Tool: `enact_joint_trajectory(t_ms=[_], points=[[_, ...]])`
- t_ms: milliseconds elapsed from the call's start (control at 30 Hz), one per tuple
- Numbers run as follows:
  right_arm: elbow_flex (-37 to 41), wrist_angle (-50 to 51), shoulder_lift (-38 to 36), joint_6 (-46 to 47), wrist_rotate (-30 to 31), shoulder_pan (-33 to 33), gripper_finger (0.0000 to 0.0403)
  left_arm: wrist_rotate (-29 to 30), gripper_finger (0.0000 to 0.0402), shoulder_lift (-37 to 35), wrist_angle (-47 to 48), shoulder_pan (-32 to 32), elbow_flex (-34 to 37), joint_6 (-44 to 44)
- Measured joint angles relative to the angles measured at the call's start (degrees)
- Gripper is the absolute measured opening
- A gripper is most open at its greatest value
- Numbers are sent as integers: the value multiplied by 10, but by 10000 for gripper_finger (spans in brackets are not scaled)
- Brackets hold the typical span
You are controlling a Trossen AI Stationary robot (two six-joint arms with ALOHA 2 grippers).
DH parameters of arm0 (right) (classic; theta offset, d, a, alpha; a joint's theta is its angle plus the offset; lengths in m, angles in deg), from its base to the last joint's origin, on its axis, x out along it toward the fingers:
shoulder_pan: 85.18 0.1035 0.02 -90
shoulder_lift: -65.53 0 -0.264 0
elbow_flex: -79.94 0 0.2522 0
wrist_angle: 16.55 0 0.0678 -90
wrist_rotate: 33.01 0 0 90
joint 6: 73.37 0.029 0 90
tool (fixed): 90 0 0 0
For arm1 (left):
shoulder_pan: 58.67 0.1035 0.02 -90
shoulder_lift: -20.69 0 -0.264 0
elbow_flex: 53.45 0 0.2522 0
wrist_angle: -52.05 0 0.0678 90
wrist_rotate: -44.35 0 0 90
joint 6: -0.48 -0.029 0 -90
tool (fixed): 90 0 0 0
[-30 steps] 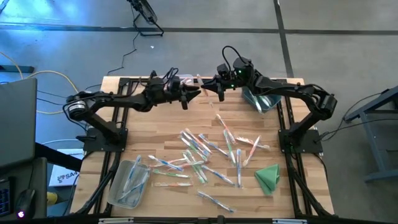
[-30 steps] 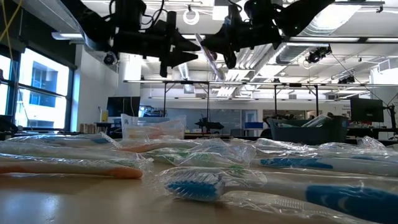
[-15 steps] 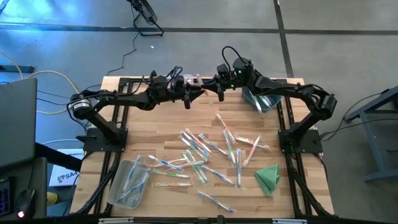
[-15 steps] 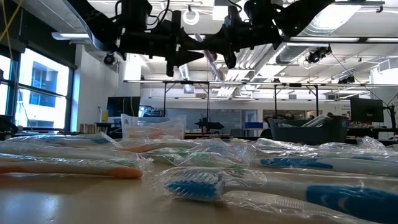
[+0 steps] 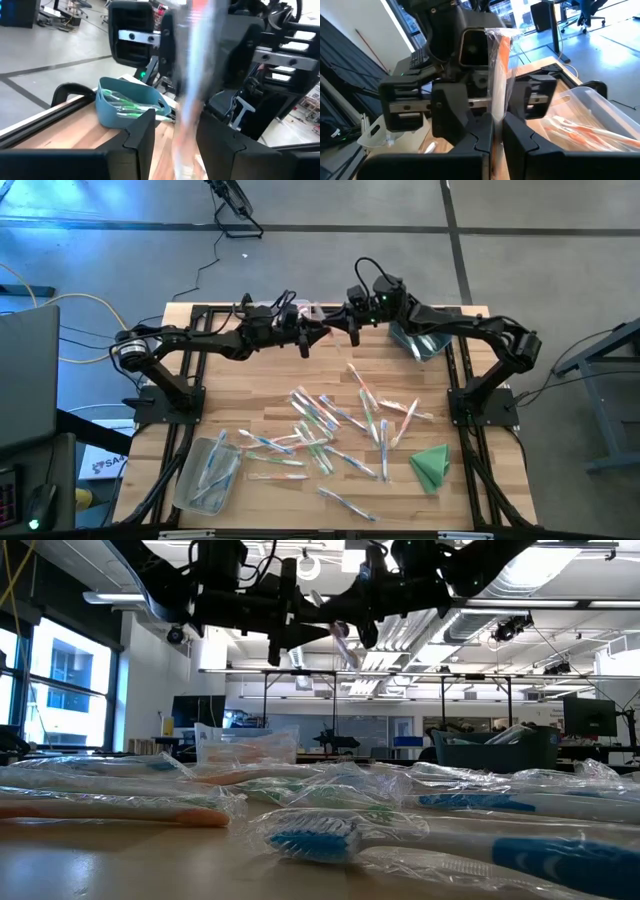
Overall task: Pick & Place Toothbrushes
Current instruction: Put the orange toothbrush into the transparent bin
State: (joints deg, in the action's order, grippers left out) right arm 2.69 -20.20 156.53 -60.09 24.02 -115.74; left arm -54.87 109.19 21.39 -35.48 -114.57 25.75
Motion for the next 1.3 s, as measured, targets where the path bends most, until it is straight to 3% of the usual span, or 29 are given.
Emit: enact_joint_trajectory(t_ms=[367,733,967,1067,1300], points=[[0,0,0,0,12,3,15,-6,128,0,-14,-1,0,7],[0,0,0,-10,20,13,15,-7,36,-1,-20,-4,0,6],[0,0,0,-12,18,13,15,-7,20,-1,-20,-4,0,5],[0,0,0,-13,19,13,37,-4,23,-1,-20,-4,0,6],[0,1,-1,20,24,11,130,-2,18,-1,-20,-3,0,9]])
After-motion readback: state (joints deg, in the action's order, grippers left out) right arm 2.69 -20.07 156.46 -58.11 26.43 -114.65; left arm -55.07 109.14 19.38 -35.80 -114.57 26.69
